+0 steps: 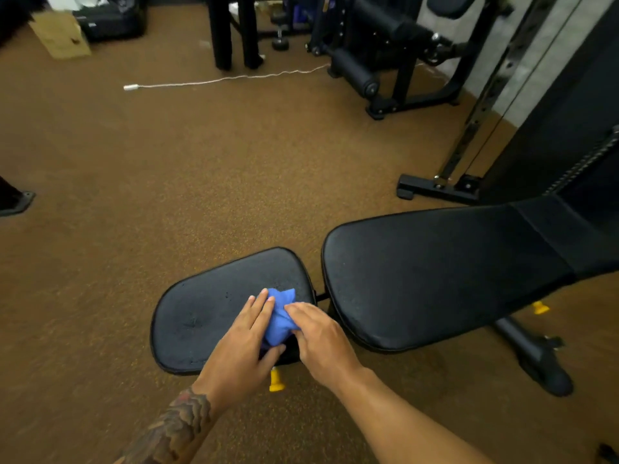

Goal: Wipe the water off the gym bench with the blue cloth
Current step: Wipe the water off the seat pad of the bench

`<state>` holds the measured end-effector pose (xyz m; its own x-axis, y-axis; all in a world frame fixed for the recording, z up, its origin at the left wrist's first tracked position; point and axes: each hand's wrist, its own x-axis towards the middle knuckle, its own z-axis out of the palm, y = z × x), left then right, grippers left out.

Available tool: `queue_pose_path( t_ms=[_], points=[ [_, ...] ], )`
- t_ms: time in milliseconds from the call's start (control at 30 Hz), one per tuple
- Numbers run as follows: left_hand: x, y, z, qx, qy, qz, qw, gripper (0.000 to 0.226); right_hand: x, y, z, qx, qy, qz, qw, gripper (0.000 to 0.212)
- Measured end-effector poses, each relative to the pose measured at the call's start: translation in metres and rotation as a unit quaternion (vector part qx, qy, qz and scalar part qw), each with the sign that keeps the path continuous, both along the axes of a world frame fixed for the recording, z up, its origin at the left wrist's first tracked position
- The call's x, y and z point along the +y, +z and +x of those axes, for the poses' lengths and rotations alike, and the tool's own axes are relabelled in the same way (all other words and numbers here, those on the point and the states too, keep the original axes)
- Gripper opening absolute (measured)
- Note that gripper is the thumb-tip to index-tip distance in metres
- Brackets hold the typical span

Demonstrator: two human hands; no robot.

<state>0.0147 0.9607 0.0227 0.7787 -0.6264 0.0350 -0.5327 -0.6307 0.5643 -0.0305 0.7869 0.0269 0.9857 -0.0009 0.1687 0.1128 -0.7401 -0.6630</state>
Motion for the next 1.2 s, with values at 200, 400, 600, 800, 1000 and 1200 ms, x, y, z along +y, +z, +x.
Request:
queue_pose_path(
  t_ms=[200,400,600,800,1000,1200],
  points=[
    [-0.062,0.052,-0.01,-0.006,-0.069,-0.007,0.998,0.086,-0.062,0.046,-0.038,-0.002,-0.081,0.005,0.997,0.036],
    [-0.175,0.1,-0.018,-0.003,-0.146,-0.026,0.989,0.09,-0.169,0.086,-0.071,0.012,-0.174,-0.017,0.985,0.036],
    [-0.324,0.138,-0.026,-0.022,-0.198,-0.039,0.979,0.093,-0.313,0.125,-0.101,0.002,-0.239,-0.029,0.971,0.041],
    [-0.486,0.162,-0.05,-0.002,-0.264,-0.035,0.964,0.1,-0.443,0.144,-0.143,0.03,-0.328,-0.056,0.942,0.04],
    [-0.631,0.154,-0.071,0.025,-0.33,-0.02,0.943,0.096,-0.553,0.157,-0.171,0.064,-0.375,-0.075,0.922,0.036],
    [-0.762,0.115,-0.067,0.038,-0.375,-0.013,0.926,0.093,-0.681,0.117,-0.165,0.075,-0.391,-0.125,0.909,0.041]
  ],
)
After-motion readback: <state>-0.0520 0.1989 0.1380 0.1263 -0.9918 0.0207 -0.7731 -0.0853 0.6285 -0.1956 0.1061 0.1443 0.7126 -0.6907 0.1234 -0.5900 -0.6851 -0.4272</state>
